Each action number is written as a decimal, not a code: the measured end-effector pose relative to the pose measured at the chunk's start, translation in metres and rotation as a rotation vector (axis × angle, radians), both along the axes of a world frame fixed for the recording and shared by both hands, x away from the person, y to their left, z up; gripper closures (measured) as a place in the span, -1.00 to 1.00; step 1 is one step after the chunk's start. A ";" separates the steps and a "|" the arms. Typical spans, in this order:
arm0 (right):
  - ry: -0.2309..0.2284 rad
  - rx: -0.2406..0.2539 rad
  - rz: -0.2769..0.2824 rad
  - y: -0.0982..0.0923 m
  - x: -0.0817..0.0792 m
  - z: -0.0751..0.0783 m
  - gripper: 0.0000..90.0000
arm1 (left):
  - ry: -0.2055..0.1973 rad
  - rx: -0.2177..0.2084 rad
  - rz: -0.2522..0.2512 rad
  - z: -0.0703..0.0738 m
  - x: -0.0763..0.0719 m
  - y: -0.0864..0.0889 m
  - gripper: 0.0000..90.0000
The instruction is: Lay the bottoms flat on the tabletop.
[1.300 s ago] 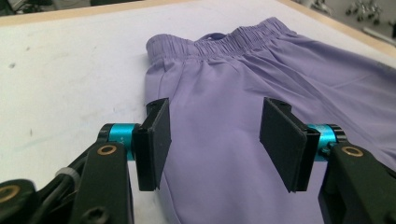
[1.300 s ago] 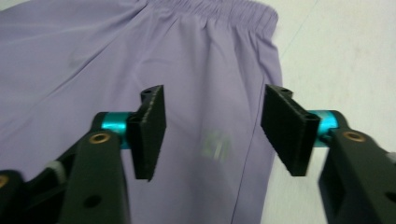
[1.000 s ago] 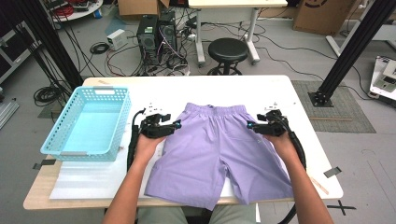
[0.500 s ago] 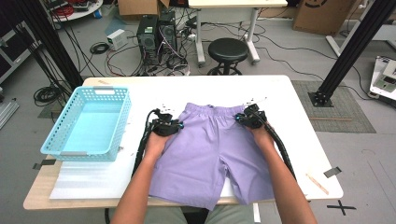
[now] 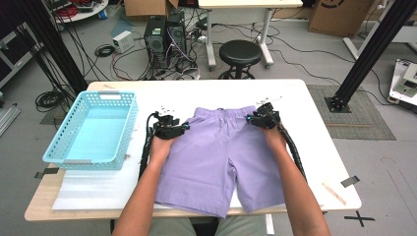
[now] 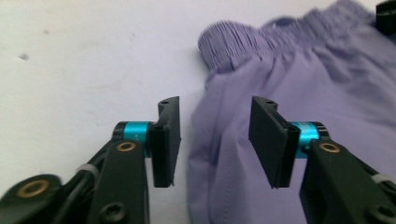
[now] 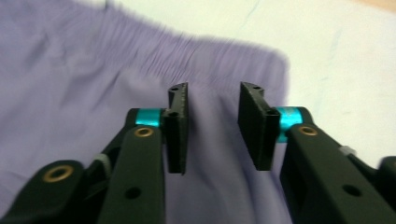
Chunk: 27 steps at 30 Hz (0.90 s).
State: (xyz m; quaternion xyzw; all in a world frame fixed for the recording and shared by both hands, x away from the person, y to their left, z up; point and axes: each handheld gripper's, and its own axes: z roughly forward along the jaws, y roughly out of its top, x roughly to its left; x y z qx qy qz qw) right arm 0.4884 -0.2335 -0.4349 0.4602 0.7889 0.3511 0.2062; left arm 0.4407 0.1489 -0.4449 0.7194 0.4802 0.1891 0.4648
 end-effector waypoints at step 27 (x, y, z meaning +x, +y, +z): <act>-0.121 -0.064 -0.121 -0.006 0.028 -0.002 1.00 | 0.025 0.164 0.080 0.005 0.023 -0.011 0.86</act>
